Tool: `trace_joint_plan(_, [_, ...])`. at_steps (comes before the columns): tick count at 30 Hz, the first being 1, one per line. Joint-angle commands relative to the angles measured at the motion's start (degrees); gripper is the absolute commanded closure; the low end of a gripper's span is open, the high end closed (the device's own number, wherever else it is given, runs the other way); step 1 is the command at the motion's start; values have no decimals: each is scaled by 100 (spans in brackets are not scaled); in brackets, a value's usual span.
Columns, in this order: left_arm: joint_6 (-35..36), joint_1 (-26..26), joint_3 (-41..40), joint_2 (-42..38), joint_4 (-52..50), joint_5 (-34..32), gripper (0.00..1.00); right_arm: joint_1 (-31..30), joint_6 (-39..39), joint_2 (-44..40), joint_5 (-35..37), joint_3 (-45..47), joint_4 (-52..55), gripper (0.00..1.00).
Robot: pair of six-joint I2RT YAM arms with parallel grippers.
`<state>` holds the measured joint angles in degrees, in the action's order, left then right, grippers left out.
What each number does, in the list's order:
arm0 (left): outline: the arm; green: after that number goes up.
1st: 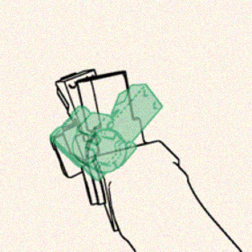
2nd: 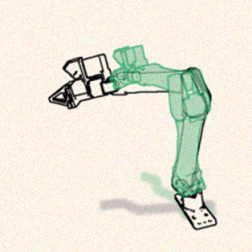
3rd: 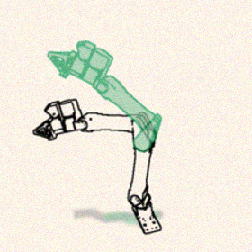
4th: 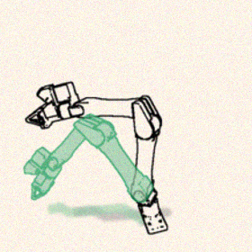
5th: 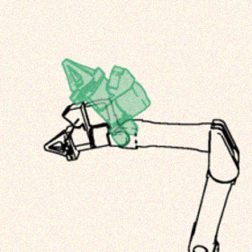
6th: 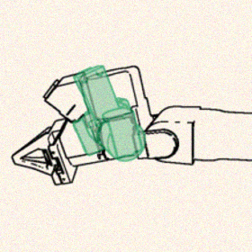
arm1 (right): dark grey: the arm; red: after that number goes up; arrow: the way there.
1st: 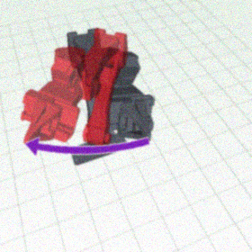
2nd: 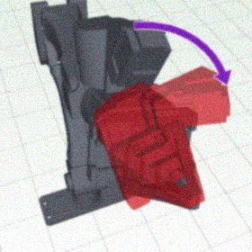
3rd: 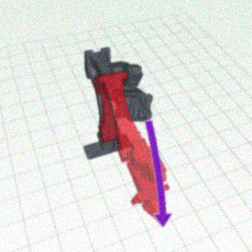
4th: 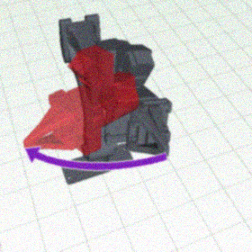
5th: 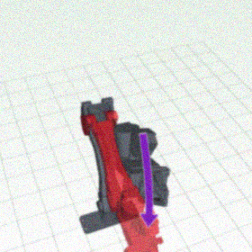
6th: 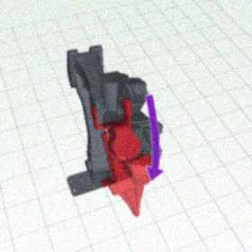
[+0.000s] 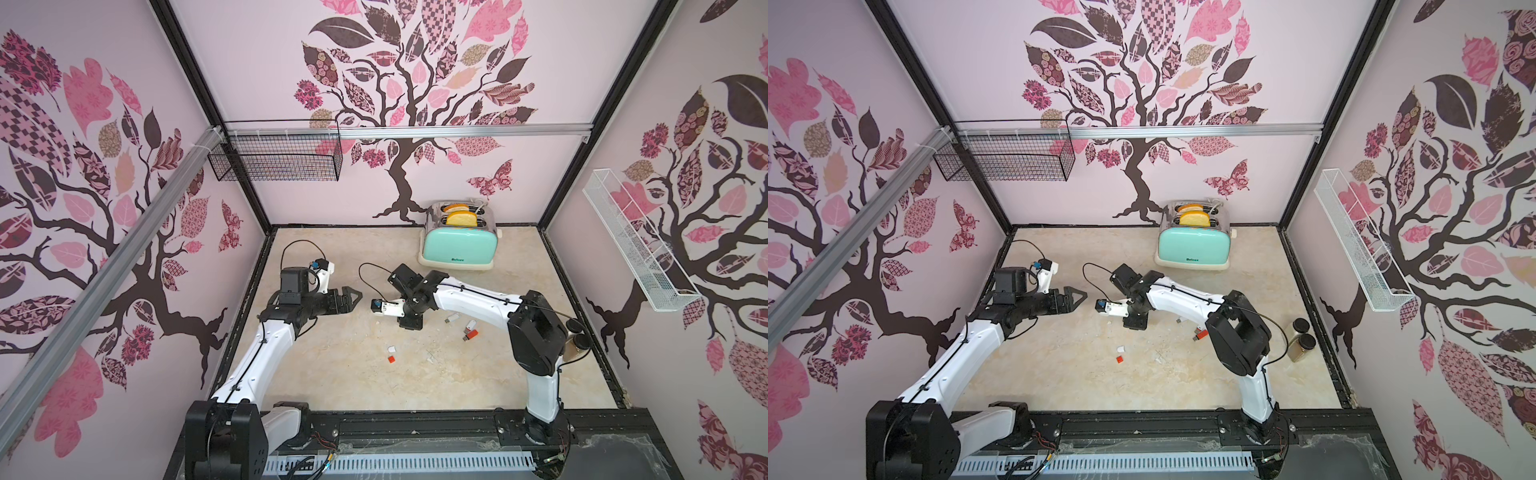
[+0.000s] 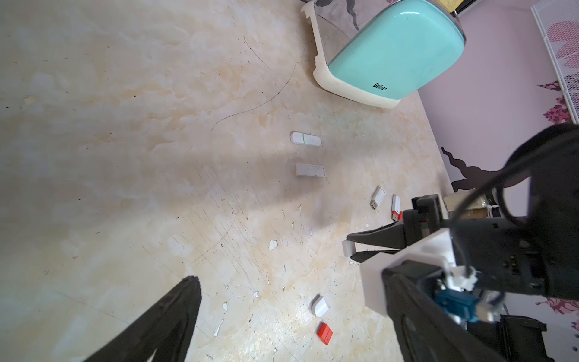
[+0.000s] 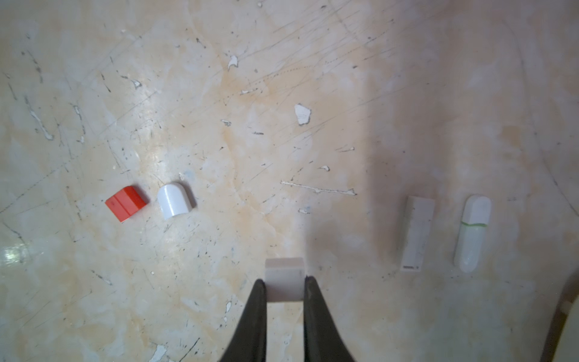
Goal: Close the usb drive cover
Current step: Pick up the cover from the center of the board.
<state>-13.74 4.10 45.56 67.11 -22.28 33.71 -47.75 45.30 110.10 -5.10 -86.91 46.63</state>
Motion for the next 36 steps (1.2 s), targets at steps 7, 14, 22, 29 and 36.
trace_joint_plan(7, [-977,200,-252,179,896,936,5,35,-824,-1095,-442,1039,-1095,95])
trace_joint_plan(14, [-1197,466,-323,364,1057,1274,16,9,-1678,-1953,-641,2371,-2678,96])
trace_joint_plan(22, [-1320,732,-310,612,1114,1568,18,0,-2355,-2601,-702,3634,-4452,97])
trace_joint_plan(29, [-1017,1210,-141,901,887,1790,24,-145,-2556,-2521,-688,3824,-5000,97])
trace_joint_plan(36, [-964,1387,44,1208,687,1812,35,-273,-2676,-2447,-610,3839,-5365,97])
